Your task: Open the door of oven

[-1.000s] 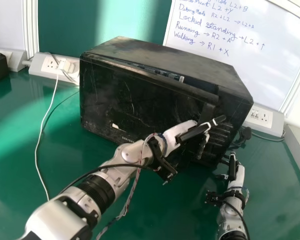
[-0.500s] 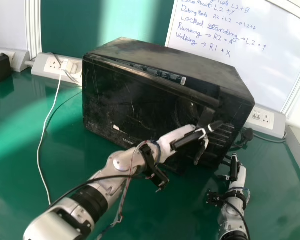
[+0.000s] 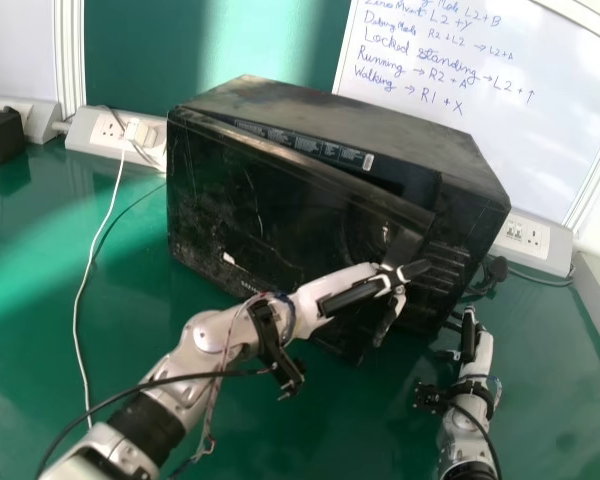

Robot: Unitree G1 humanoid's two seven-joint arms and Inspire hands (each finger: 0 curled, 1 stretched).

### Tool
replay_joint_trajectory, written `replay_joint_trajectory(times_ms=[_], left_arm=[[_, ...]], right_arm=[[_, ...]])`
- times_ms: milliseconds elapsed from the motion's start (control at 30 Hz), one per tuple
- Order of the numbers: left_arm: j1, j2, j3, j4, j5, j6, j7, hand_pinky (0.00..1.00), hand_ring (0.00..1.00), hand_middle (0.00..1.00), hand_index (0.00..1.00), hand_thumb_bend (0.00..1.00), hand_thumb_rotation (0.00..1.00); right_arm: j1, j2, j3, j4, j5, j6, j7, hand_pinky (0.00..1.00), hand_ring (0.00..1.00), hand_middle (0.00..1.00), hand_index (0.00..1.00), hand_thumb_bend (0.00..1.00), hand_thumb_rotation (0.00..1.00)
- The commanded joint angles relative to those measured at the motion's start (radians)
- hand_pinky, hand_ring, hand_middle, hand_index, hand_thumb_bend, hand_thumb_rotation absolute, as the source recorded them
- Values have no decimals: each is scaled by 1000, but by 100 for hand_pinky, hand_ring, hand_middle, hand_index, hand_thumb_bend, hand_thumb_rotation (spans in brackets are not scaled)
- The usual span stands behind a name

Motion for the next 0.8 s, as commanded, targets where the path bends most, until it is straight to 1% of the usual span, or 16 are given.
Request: replay_joint_trajectory(times_ms=[0, 67, 133, 167, 233, 267, 300, 333, 400, 433, 467, 533, 600, 667, 767], left_arm=[[-5, -16, -19, -139, -59, -56, -47, 0, 4, 7, 8, 91, 97], [15, -7, -24, -190, -68, -25, -63, 0, 4, 7, 8, 91, 98], [33, 8, -29, -247, -78, 32, -73, 0, 3, 7, 7, 93, 97], [41, 15, -29, -269, -87, 54, -81, 0, 3, 6, 7, 93, 96], [50, 26, -24, -291, -98, 67, -94, 0, 3, 6, 7, 90, 96], [54, 31, -21, -296, -99, 67, -96, 0, 3, 6, 7, 91, 97], [55, 35, -16, -296, -103, 66, -100, 0, 3, 6, 7, 91, 98], [55, 39, -11, -293, -108, 66, -105, 0, 3, 7, 8, 91, 98], [57, 49, -1, -298, -121, 89, -111, 0, 3, 7, 8, 92, 97], [61, 55, 3, -309, -129, 106, -114, 0, 3, 7, 8, 93, 97], [67, 62, 6, -326, -138, 126, -116, 0, 3, 7, 8, 94, 96], [81, 78, 11, -365, -157, 155, -133, 0, 3, 7, 7, 95, 96], [94, 93, 16, -391, -177, 163, -154, 0, 3, 6, 7, 95, 96], [108, 105, 17, -417, -187, 167, -163, 0, 3, 6, 7, 94, 96], [132, 125, 13, -462, -187, 166, -170, 0, 3, 6, 7, 93, 99]], right_arm=[[10, 30, 1, 16, 3, 19, 36, 34, 40, 57, 65, 53, 100], [15, 28, 4, 16, -2, 10, 39, 33, 40, 57, 65, 53, 100], [16, 29, 2, 15, 0, 4, 41, 28, 36, 56, 64, 54, 100], [15, 30, 0, 15, 2, 7, 41, 27, 35, 56, 64, 54, 100], [15, 29, 6, 15, -5, 10, 37, 29, 37, 56, 65, 56, 100], [15, 29, 8, 15, -6, 8, 37, 30, 38, 56, 65, 55, 100], [18, 28, 8, 14, -7, 0, 39, 32, 39, 56, 65, 57, 100], [19, 28, 7, 14, -5, -4, 41, 31, 38, 55, 65, 68, 100], [20, 28, 1, 13, 2, -11, 49, 29, 35, 54, 64, 73, 100], [21, 28, -2, 13, 5, -12, 52, 28, 33, 52, 62, 74, 100], [20, 27, -2, 13, 6, -12, 54, 28, 32, 52, 61, 73, 100], [20, 25, 0, 12, 4, -10, 52, 28, 33, 54, 63, 70, 100], [19, 24, 2, 12, 2, -6, 47, 27, 33, 56, 64, 68, 100], [18, 24, 1, 11, 2, -6, 43, 27, 32, 54, 64, 65, 100], [18, 22, 9, 12, -5, -6, 39, 27, 32, 54, 65, 64, 100]])
